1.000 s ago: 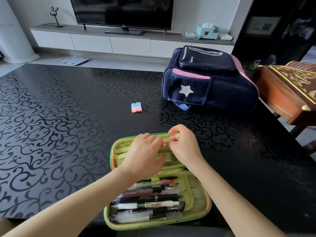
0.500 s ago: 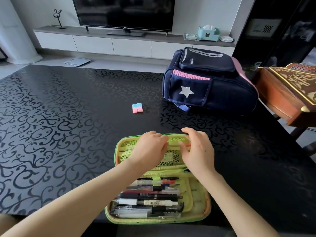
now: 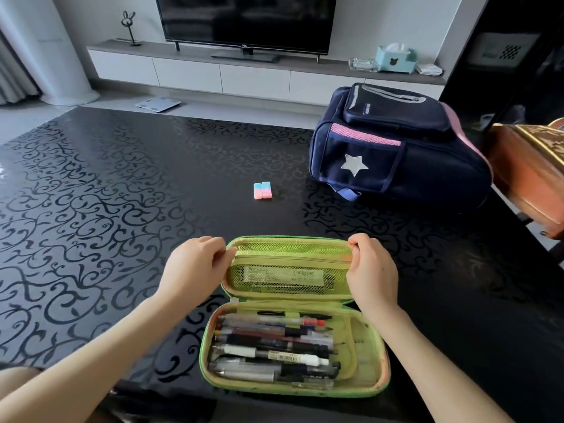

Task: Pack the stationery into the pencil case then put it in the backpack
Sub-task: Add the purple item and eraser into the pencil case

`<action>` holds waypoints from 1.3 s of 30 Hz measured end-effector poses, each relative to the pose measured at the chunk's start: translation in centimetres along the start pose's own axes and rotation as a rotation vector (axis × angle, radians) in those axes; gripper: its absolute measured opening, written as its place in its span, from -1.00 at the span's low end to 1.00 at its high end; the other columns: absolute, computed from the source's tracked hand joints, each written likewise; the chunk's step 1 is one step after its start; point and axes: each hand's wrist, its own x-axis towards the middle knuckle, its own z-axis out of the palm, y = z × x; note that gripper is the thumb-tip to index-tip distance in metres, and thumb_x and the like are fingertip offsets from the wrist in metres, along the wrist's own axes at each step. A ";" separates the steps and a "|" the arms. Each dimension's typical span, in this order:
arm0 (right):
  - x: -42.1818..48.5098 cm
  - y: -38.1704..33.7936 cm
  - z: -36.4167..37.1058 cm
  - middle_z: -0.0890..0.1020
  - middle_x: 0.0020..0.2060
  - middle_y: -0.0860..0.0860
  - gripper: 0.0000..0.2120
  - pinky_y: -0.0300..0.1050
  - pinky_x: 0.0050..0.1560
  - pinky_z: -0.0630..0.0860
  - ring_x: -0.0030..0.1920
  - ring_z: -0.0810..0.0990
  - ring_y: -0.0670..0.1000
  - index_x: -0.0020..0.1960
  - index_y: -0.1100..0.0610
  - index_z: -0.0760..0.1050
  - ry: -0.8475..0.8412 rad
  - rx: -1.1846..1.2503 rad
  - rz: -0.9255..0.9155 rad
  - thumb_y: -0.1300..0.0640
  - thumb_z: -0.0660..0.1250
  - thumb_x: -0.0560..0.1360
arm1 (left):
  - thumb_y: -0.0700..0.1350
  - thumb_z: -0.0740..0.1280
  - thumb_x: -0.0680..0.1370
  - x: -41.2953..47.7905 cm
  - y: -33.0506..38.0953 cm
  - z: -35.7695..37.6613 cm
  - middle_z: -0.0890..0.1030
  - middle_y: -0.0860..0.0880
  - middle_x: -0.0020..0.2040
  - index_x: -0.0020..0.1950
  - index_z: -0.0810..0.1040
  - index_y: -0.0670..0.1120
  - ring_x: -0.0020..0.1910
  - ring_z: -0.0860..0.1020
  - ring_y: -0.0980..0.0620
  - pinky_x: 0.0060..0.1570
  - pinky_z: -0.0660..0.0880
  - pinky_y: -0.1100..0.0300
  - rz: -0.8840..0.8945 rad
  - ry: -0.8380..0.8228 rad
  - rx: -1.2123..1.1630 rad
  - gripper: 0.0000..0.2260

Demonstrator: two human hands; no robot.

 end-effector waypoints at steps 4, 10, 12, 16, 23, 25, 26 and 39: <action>2.4 -2.1 -0.5 0.58 0.01 0.11 -0.77 0.02 -0.04 0.45 -0.03 0.52 0.16 0.15 0.15 0.50 -0.064 -0.083 -0.017 0.24 0.27 0.50 | 0.07 0.24 0.55 1.5 -0.3 0.3 0.51 0.01 -0.24 -0.16 0.48 -0.09 -0.21 0.43 -0.03 -0.24 0.35 0.13 -0.014 0.002 -0.066 -0.76; 7.0 -7.6 2.1 0.50 0.19 0.09 -0.66 -0.03 0.11 0.40 0.16 0.48 0.14 0.30 0.10 0.41 -0.235 0.056 -0.187 0.06 0.22 0.55 | -0.04 0.19 0.58 2.8 -3.3 2.9 0.53 -0.03 -0.25 -0.14 0.46 -0.14 -0.20 0.50 -0.11 -0.25 0.27 0.14 -0.196 0.046 -0.182 -0.79; 8.4 -9.4 3.9 0.46 0.22 0.11 -0.60 -0.02 0.10 0.41 0.18 0.46 0.16 0.35 0.08 0.34 -0.298 0.018 -0.184 -0.01 0.21 0.55 | -0.01 0.17 0.59 3.0 -4.0 3.3 0.52 -0.01 -0.26 -0.17 0.43 -0.07 -0.22 0.47 -0.07 -0.24 0.26 0.15 -0.225 0.051 -0.208 -0.79; 11.5 -11.9 8.0 0.42 0.24 0.17 -0.53 0.01 0.08 0.41 0.19 0.44 0.23 0.42 0.01 0.24 -0.382 -0.089 -0.137 -0.10 0.16 0.55 | 0.15 -0.03 0.52 3.1 -4.5 4.0 0.59 0.03 -0.18 -0.12 0.49 -0.05 -0.16 0.49 -0.01 -0.14 0.35 0.14 -0.128 0.042 -0.201 -0.61; 13.2 -13.9 12.9 0.48 0.19 0.18 -0.69 -0.02 0.08 0.35 0.14 0.41 0.18 0.32 0.01 0.36 -0.332 -0.423 -0.294 0.03 0.08 0.61 | 0.17 -0.07 0.53 3.1 -4.8 4.6 0.56 0.09 -0.16 -0.09 0.47 0.00 -0.13 0.46 0.04 -0.11 0.33 0.21 -0.127 0.014 -0.185 -0.61; 12.8 -14.0 12.8 0.47 0.14 0.20 -0.74 -0.06 0.00 0.37 0.12 0.40 0.18 0.25 0.09 0.41 -0.310 -0.388 -0.319 0.19 0.14 0.57 | 0.18 -0.07 0.53 3.0 -4.8 4.6 0.55 0.07 -0.18 -0.10 0.48 -0.01 -0.13 0.45 0.04 -0.12 0.35 0.19 -0.132 0.007 -0.175 -0.59; 12.6 -13.7 12.7 0.45 0.13 0.20 -0.71 -0.07 -0.04 0.36 0.12 0.40 0.19 0.23 0.11 0.42 -0.326 -0.350 -0.304 0.28 0.16 0.54 | 0.19 -0.08 0.52 3.1 -4.8 4.6 0.55 0.06 -0.20 -0.10 0.48 -0.01 -0.14 0.45 0.04 -0.13 0.35 0.18 -0.131 0.007 -0.164 -0.58; -1.0 -6.2 -7.3 0.56 -0.36 -0.07 -0.55 -0.41 -0.35 0.35 -0.45 0.43 -0.18 0.37 -0.18 0.33 -0.375 0.249 -0.088 0.16 0.18 0.54 | 0.00 0.21 0.51 1.4 -2.1 1.9 0.57 -0.03 -0.18 -0.13 0.55 -0.09 -0.12 0.50 -0.06 -0.09 0.39 0.09 -0.303 0.129 -0.415 -0.80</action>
